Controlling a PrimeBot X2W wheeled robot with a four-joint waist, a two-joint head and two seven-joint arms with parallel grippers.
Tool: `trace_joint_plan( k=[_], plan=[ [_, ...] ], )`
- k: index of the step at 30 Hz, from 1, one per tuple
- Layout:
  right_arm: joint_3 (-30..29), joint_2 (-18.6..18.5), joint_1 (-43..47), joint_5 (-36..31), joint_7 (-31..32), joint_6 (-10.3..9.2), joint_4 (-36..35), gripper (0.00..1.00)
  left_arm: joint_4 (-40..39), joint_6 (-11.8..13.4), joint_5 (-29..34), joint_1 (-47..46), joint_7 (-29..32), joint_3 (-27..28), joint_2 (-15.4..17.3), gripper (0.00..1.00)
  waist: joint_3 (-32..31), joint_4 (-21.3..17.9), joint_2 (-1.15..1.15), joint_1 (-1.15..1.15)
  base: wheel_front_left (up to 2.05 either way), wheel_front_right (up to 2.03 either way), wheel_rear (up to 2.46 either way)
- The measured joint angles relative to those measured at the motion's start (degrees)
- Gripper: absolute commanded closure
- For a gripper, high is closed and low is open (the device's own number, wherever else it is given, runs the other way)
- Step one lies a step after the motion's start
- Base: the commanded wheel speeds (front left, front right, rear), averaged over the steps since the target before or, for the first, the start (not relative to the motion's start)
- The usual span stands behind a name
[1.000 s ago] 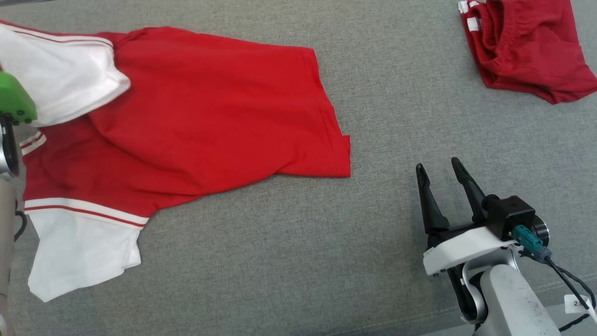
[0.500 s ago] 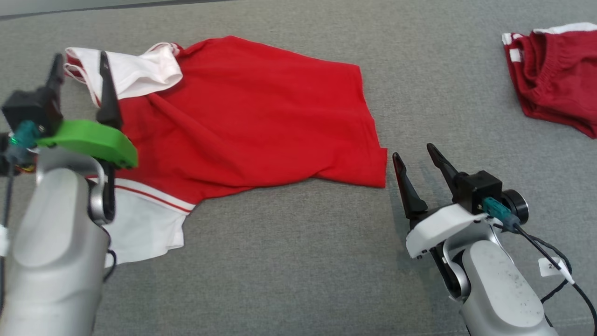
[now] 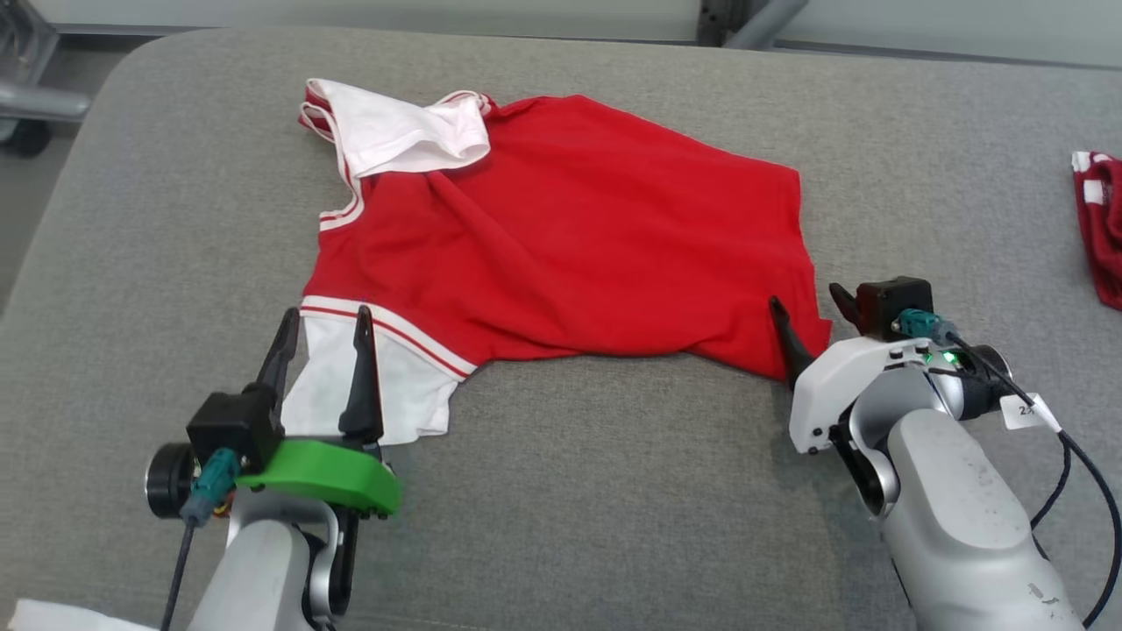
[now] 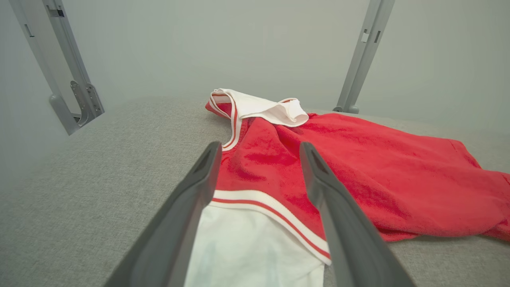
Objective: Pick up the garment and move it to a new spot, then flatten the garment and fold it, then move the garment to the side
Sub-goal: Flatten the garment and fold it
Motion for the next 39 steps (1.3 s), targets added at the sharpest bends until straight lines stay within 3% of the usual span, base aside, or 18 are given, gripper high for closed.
trace_joint_plan(
  k=[7,8,10,15,17,18,28,39],
  plan=[
    [-3.63,-0.19,-2.63,3.38,3.85,0.0,6.78,0.0,-3.05,0.57,0.07,6.55,-0.07,1.66,-1.54,0.0,-1.78,3.76,0.0,0.0,0.0,0.0,0.0],
    [-3.93,-0.12,-2.92,4.13,4.38,0.0,7.83,0.09,-3.33,0.59,0.07,7.07,-0.07,1.93,-1.59,0.0,-2.01,4.14,0.0,0.0,0.0,0.0,0.0],
    [-4.64,0.0,-3.65,6.05,5.04,0.0,9.75,0.53,-3.79,0.59,0.23,7.81,-0.07,2.4,-1.72,0.0,-2.41,4.8,0.0,0.0,0.0,0.0,0.0],
    [-5.21,0.04,-5.99,8.69,5.27,0.0,13.83,0.75,-4.39,0.58,0.87,8.86,-0.07,3.11,-1.88,0.0,-3.02,5.66,0.0,0.0,0.0,0.0,0.0],
    [-5.16,0.04,-6.74,9.78,5.25,0.0,15.39,0.97,-4.44,0.58,1.18,9.03,-0.07,3.33,-1.93,0.0,-3.07,5.66,0.0,0.0,0.0,0.0,0.0],
    [-4.93,0.04,-7.05,9.91,5.02,0.0,16.1,1.0,-4.44,0.58,1.37,9.1,-0.07,3.42,-1.97,0.0,-3.07,5.62,0.0,0.0,0.0,0.0,0.0],
    [1.35,0.1,-8.6,14.0,-4.17,0.0,14.62,1.0,-4.54,0.56,1.92,9.83,-0.07,4.43,-2.38,0.0,-3.41,4.5,0.0,0.0,0.0,0.0,0.0],
    [8.44,-0.88,-3.78,18.34,-7.78,-0.01,-4.53,1.0,-6.06,0.92,2.23,11.54,-0.08,5.79,-2.83,0.0,-3.73,1.73,0.0,0.0,0.0,0.0,0.0]
  ],
)
